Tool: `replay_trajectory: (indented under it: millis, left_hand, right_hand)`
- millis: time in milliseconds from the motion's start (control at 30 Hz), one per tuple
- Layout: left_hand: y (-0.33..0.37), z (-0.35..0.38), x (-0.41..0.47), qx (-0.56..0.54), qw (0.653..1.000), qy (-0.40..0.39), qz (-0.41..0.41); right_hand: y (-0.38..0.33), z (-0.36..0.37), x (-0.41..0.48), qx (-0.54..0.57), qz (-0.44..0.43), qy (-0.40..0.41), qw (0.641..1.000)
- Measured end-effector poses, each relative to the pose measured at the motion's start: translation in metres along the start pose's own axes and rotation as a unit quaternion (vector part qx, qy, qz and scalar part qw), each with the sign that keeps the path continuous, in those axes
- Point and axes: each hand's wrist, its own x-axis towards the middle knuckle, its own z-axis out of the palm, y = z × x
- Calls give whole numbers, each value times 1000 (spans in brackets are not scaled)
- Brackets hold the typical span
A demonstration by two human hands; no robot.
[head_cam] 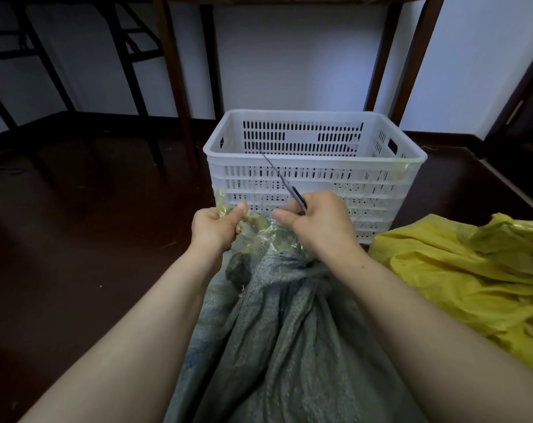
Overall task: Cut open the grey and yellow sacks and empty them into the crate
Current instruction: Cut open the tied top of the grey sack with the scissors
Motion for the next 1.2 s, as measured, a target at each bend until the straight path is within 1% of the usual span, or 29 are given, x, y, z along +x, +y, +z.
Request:
replay_trajectory:
  millis: [100, 133, 233, 267, 333, 433, 500, 533, 600, 667, 733, 767, 833, 900, 933, 967, 1067, 1200]
  left_hand:
    - [-7, -4, 2, 8, 1000, -20, -12]
    - [-10, -10, 3, 11, 1000, -13, -21]
    - [-24, -37, 11, 10, 995, 59, -76]
    - [-27, -44, 13, 2, 994, 70, -88]
    - [-29, -46, 15, -21, 992, 81, -98]
    - [-20, -40, 13, -69, 990, 89, -89]
    - [-9, -35, 11, -115, 987, 71, -82]
    - [-1, -32, 11, -149, 984, 47, -81]
    - [18, -26, 9, -215, 974, -27, -69]
    - [35, -16, 6, -256, 962, -76, -56]
    - [46, -7, 1, -276, 956, -87, -54]
    - [49, -4, -1, -280, 954, -88, -54]
    - [52, 0, -3, -282, 954, -88, -58]
    - [51, 1, -4, -277, 955, -85, -64]
    - [50, 0, -4, -274, 956, -79, -69]
    - [47, 0, -4, -271, 957, -70, -78]
    - [36, -3, 0, -280, 952, -41, -120]
    - [25, -3, 7, -328, 932, -22, -154]
  right_hand:
    - [4, -8, 2, 47, 21, -3, 999]
    - [6, -14, 4, 62, 29, -8, 998]
    - [10, -31, 6, 145, 68, -20, 987]
    - [11, -33, 7, 158, 71, -29, 984]
    - [13, -33, 8, 149, 64, -44, 986]
    - [9, -34, 11, 141, 48, -42, 988]
    - [17, -40, 14, 134, 70, -55, 987]
    - [22, -42, 14, 123, 88, -54, 987]
    - [32, -43, 14, 101, 112, -36, 988]
    - [32, -40, 13, 121, 106, -4, 987]
    - [24, -37, 14, 173, 76, 26, 982]
    - [17, -35, 12, 198, 61, 20, 978]
    - [8, -28, 7, 223, 47, -47, 973]
    - [5, -20, 3, 183, 38, -117, 975]
    - [5, -17, 2, 158, 43, -137, 977]
    - [5, -14, 1, 142, 54, -145, 978]
    - [6, -11, 2, 140, 73, -159, 975]
    - [0, -8, 0, 102, 60, -182, 976]
